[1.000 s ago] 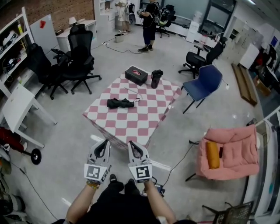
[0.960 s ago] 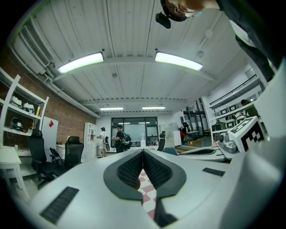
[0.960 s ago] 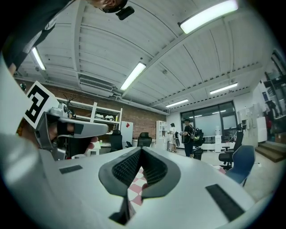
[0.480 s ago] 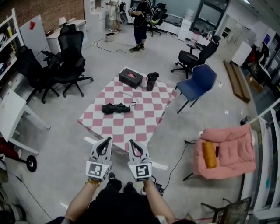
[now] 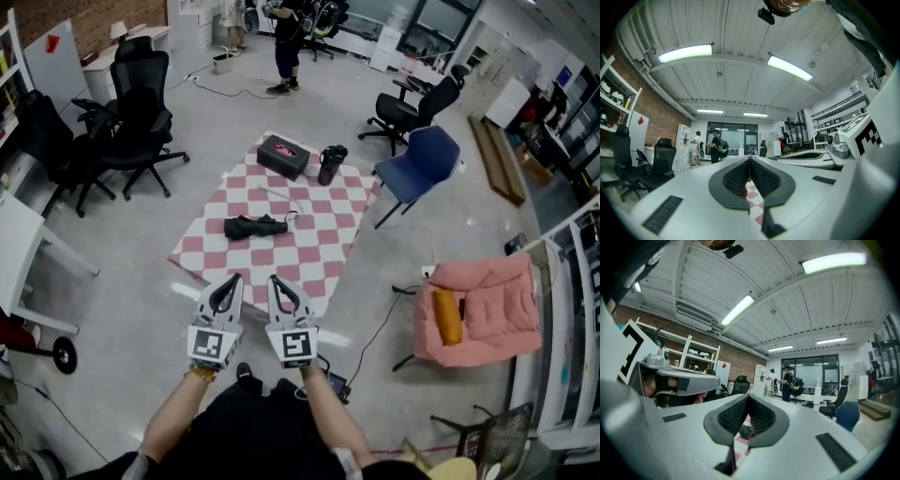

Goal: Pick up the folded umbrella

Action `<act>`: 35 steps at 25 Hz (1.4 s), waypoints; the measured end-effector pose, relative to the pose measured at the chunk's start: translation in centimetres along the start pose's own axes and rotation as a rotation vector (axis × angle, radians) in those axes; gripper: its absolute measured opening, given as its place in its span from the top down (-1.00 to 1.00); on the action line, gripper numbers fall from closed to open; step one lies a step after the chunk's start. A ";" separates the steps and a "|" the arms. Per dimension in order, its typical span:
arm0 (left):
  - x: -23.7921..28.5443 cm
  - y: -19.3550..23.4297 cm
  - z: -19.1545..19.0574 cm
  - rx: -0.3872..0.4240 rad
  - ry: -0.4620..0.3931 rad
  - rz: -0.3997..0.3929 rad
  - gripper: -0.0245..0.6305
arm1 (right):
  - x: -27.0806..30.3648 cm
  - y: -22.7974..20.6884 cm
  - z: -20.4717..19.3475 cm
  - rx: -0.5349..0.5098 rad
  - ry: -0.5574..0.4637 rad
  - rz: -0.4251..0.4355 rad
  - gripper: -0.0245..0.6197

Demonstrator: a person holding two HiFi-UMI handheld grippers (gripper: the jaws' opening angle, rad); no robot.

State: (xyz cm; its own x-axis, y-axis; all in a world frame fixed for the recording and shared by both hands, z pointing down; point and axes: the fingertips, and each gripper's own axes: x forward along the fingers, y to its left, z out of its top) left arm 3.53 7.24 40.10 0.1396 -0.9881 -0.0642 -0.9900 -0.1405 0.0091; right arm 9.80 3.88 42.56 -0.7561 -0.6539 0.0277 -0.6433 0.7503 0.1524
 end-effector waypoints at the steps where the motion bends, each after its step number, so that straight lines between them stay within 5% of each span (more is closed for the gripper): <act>1: 0.2 0.7 -0.3 -0.003 0.002 -0.002 0.88 | 0.6 0.2 0.2 -0.001 -0.003 -0.006 0.90; 12: 5.1 6.0 -3.9 0.017 0.112 0.009 0.88 | 7.3 -0.1 -2.4 -0.035 0.048 0.045 0.90; 23: 15.4 6.9 -6.6 0.071 0.190 -0.008 0.88 | 15.8 -7.5 -5.5 0.082 0.045 0.056 0.90; 35: 21.1 8.0 -10.8 0.036 0.239 -0.117 0.88 | 19.6 -10.0 -8.9 0.063 0.109 0.025 0.90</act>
State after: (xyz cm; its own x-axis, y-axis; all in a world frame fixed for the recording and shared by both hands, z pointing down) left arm -1.27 -15.38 49.62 0.2495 -0.9525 0.1748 -0.9662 -0.2569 -0.0205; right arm 2.47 -17.31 50.38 -0.7563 -0.6394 0.1385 -0.6337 0.7686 0.0877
